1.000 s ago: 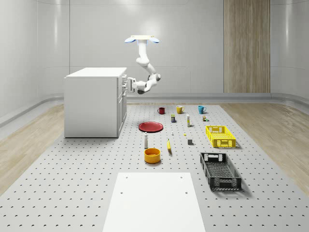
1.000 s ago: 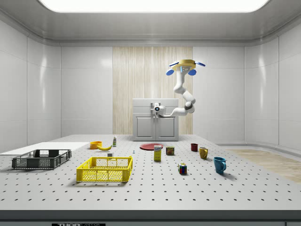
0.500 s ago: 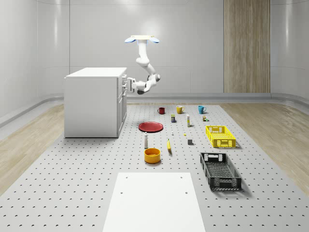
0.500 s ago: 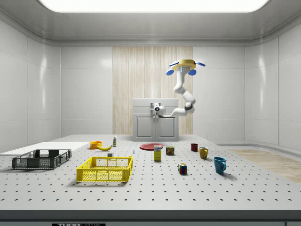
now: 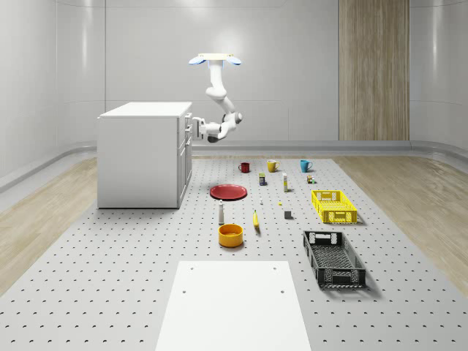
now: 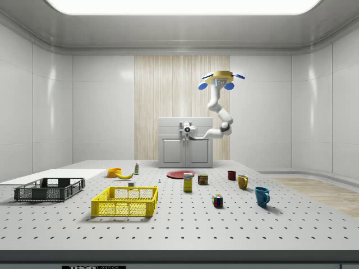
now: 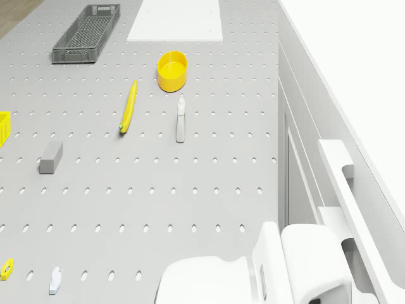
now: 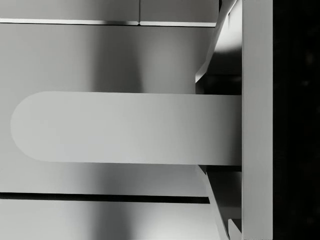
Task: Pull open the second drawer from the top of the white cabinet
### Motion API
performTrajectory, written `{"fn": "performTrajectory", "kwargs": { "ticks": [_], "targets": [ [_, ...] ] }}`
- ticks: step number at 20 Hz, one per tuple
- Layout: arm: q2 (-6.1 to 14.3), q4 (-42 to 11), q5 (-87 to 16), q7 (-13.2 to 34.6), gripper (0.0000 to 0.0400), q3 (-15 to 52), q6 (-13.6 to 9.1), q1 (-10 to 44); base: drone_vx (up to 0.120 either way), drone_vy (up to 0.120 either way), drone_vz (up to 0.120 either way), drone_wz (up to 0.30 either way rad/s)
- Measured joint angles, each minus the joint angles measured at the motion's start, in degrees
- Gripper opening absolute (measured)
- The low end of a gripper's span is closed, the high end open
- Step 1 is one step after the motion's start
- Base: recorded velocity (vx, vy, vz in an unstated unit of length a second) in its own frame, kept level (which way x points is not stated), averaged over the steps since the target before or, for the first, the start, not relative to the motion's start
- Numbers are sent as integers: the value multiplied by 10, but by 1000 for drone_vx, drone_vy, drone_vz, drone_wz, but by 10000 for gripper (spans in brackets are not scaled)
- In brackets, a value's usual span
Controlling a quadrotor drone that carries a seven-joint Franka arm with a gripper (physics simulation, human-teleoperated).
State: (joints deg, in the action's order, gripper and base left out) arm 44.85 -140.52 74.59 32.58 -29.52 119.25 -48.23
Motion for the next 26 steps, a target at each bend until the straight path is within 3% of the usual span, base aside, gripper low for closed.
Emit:
{"fn": "performTrajectory", "kwargs": {
  "ticks": [4, 15, 16, 17, 19, 21, 26],
  "targets": [
    [7, 3, -12, 36, 127, 0, -11, 11, 0, 0, 0, 0],
    [18, 3, -40, 46, 138, -14, -45, 38, 0, 0, 0, 0],
    [20, 6, -46, 69, 161, -14, -47, 39, 0, 0, 0, 0],
    [25, 8, -58, 61, 175, -14, -46, 39, 0, 0, 0, 0],
    [24, 6, -56, 61, 161, -17, -47, 39, 0, 0, 0, 0],
    [32, 10, -73, 78, 195, -19, -48, 39, 0, 0, 0, 0],
    [33, 6, -72, 77, 158, -31, -53, 37, 0, 0, 0, 0]
  ]
}}
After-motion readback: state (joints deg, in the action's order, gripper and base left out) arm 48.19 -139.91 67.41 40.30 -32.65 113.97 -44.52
